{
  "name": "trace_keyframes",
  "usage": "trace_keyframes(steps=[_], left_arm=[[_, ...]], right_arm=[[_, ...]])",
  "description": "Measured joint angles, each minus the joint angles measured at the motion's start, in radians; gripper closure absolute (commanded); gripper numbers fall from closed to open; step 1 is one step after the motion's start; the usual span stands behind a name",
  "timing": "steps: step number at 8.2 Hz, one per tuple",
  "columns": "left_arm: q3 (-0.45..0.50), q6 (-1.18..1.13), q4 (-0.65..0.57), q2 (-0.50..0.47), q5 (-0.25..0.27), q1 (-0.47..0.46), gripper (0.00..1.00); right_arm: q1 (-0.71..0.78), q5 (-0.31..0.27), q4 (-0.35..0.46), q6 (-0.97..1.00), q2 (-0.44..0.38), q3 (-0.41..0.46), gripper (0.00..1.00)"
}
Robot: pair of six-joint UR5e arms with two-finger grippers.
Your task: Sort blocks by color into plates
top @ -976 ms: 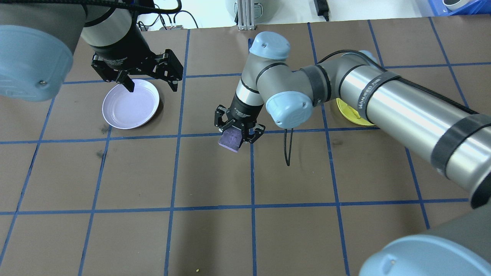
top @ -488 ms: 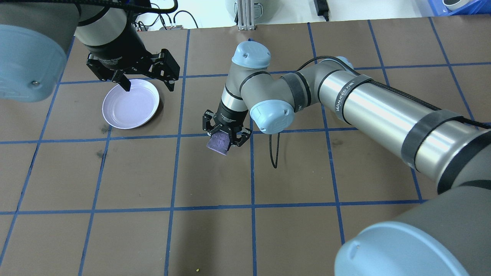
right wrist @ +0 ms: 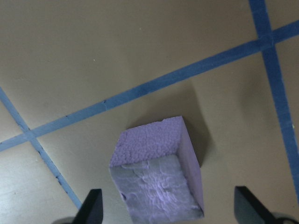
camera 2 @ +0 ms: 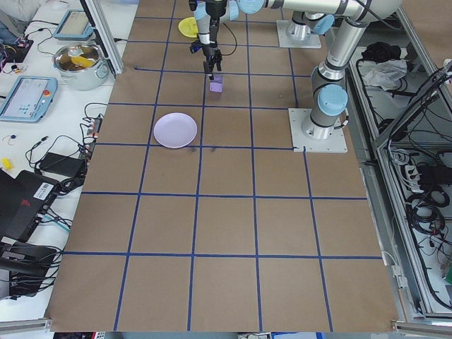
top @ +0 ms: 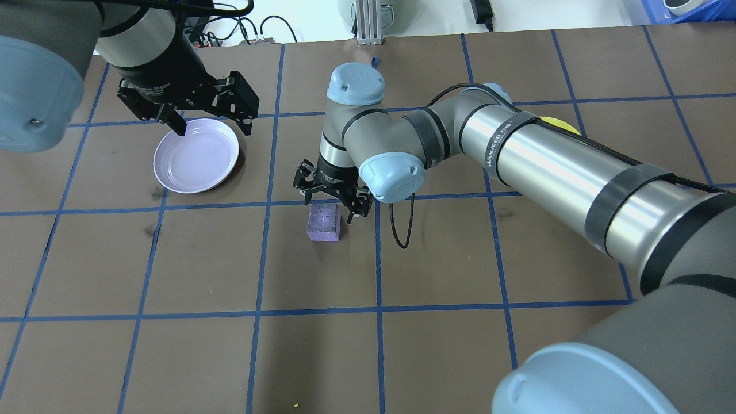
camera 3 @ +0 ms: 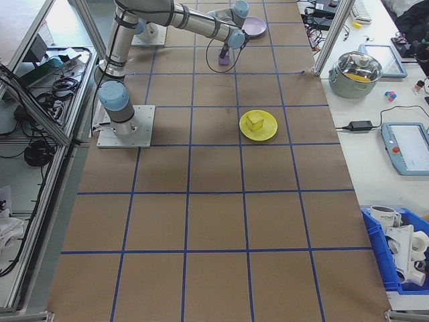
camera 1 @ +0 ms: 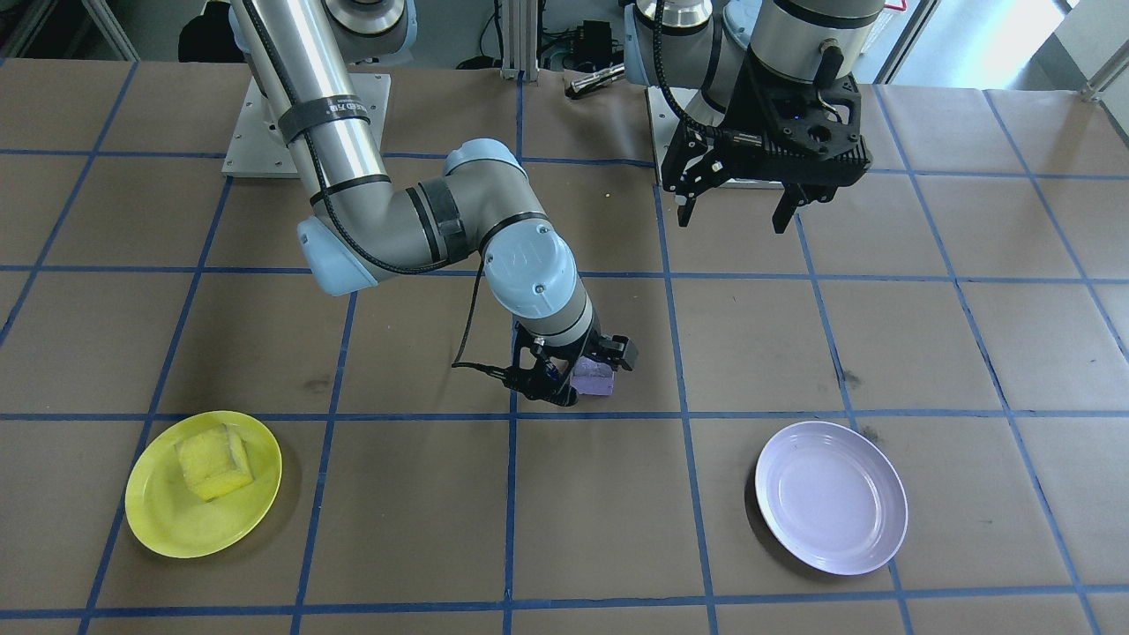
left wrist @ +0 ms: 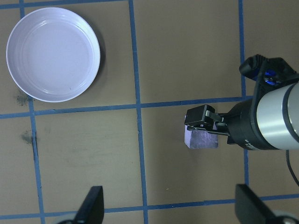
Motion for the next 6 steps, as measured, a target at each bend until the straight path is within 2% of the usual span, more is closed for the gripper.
trace_keyframes(steps=[2,3,6], left_arm=[[0.001,0.003,0.006,-0.008,-0.005,0.001,0.0],[0.002,0.004,0.01,-0.012,-0.007,0.001,0.0],[0.011,0.001,0.03,-0.057,-0.009,0.001,0.0]], right_arm=[[-0.028,-0.037,0.013,-0.029,-0.067,-0.001,0.0],[-0.055,-0.059,0.044,-0.08,-0.107,0.0,0.0],[-0.22,-0.106,0.21,-0.376,-0.223,0.002,0.0]])
